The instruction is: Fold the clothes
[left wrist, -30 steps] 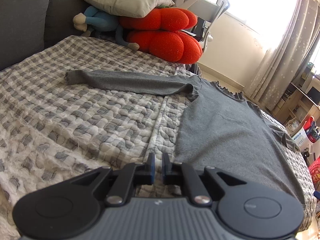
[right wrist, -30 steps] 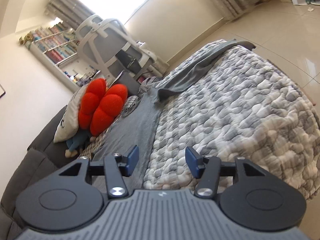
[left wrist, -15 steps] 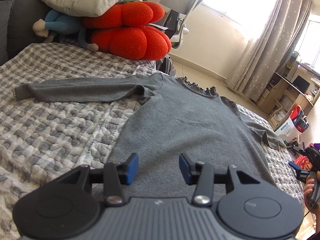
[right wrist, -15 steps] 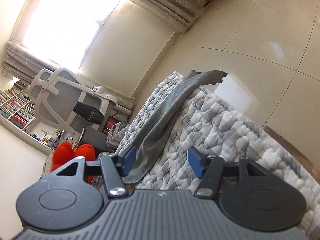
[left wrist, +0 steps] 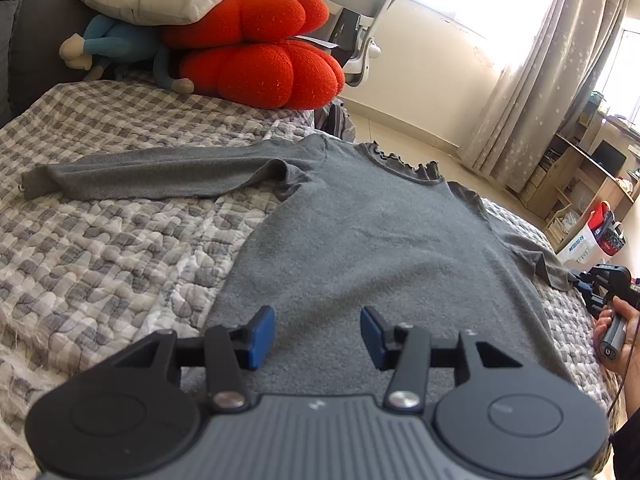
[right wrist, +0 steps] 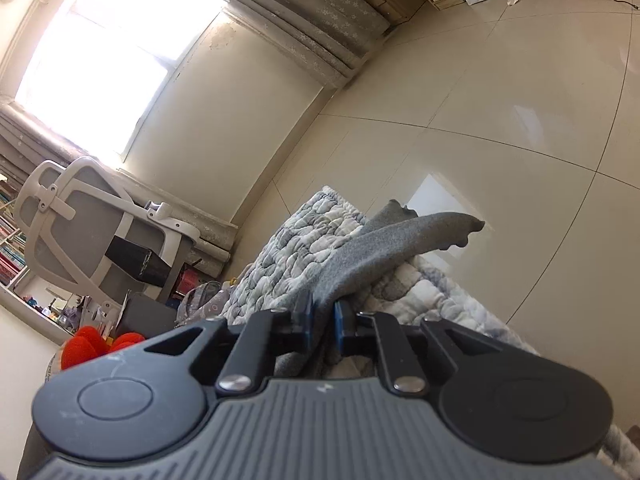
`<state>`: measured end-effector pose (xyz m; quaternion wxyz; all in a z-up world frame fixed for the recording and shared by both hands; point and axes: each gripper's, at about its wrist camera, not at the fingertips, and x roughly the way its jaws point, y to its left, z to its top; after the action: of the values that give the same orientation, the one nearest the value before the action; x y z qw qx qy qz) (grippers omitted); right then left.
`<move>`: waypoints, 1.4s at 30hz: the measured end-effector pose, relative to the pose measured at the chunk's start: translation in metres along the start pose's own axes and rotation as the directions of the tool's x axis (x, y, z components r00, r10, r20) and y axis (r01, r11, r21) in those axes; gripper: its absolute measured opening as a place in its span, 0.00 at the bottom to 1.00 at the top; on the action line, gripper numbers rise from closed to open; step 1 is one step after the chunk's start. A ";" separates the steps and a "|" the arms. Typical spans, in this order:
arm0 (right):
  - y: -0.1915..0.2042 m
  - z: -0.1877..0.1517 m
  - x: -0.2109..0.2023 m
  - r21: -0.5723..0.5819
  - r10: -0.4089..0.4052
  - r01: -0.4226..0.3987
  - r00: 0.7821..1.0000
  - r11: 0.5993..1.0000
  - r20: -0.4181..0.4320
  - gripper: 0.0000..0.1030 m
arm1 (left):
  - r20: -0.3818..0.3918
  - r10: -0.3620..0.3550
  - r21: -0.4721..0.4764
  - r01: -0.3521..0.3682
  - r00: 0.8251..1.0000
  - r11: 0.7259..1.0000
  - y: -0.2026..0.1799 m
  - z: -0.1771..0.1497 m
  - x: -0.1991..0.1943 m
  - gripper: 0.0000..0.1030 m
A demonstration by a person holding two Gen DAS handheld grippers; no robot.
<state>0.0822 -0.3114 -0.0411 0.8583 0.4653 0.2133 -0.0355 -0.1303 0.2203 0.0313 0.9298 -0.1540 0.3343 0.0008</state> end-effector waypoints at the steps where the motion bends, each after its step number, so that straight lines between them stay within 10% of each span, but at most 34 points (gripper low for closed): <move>1: 0.005 0.000 -0.003 -0.028 0.000 0.000 1.000 1.000 0.021 0.11 | 0.001 0.001 0.001 -0.001 1.000 1.000 0.000 0.000 0.000 0.48; 5: 0.054 0.002 -0.014 -0.268 0.082 -0.061 0.994 0.962 0.069 0.11 | 0.005 0.003 0.005 -0.003 1.000 1.000 0.000 0.001 -0.002 0.48; 9: 0.127 -0.023 -0.044 -0.483 0.274 -0.243 0.962 0.841 -0.007 0.11 | 0.021 0.012 -0.023 -0.011 1.000 1.000 0.008 0.000 -0.003 0.49; 13: 0.210 -0.103 -0.079 -0.696 0.425 -0.448 0.878 0.561 -0.222 0.10 | 0.020 0.008 -0.065 -0.007 1.000 0.998 0.016 -0.001 -0.004 0.49; 16: 0.244 -0.194 -0.084 -0.803 0.304 -0.509 0.854 0.311 -0.423 0.10 | 0.043 0.018 -0.075 -0.014 0.999 0.997 0.023 -0.001 -0.013 0.50; 20: 0.228 -0.286 -0.079 -0.841 0.089 -0.532 0.847 0.103 -0.525 0.15 | 0.047 0.018 -0.089 -0.014 0.999 0.996 0.036 -0.004 -0.022 0.51; 23: 0.211 -0.288 -0.079 -0.795 0.079 -0.590 0.807 0.143 -0.585 0.26 | 0.039 0.014 -0.069 -0.012 0.999 0.998 0.041 -0.008 -0.025 0.52; 25: 0.204 -0.276 -0.078 -0.779 0.088 -0.591 0.805 0.211 -0.587 0.51 | 0.039 0.010 -0.058 -0.007 0.999 0.998 0.044 -0.009 -0.026 0.52; 30: 0.206 -0.240 -0.072 -0.773 0.116 -0.529 0.843 0.351 -0.525 0.51 | 0.050 -0.016 -0.055 0.018 0.999 0.998 0.039 -0.006 -0.021 0.54; 33: 0.211 -0.228 -0.056 -0.743 0.131 -0.549 0.828 0.384 -0.545 0.52 | 0.046 -0.033 -0.051 0.035 0.998 0.998 0.029 -0.005 -0.015 0.54; 36: 0.224 -0.241 -0.030 -0.692 0.088 -0.645 0.749 0.325 -0.657 0.52 | 0.030 -0.046 -0.041 0.047 0.998 0.998 0.018 -0.008 -0.009 0.54; 40: 0.244 -0.272 -0.003 -0.716 0.016 -0.649 0.744 0.257 -0.668 0.52 | 0.023 -0.045 -0.022 0.045 0.999 0.999 0.010 -0.010 -0.008 0.57; 42: 0.249 -0.285 0.009 -0.684 -0.012 -0.687 0.704 0.245 -0.710 0.51 | 0.021 -0.039 -0.030 0.040 0.999 0.999 0.014 -0.009 -0.009 0.57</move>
<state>0.0596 0.0619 0.0146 0.8313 -0.0897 0.3308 0.4377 -0.1442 0.2316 0.0262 0.9306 -0.1745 0.3215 -0.0109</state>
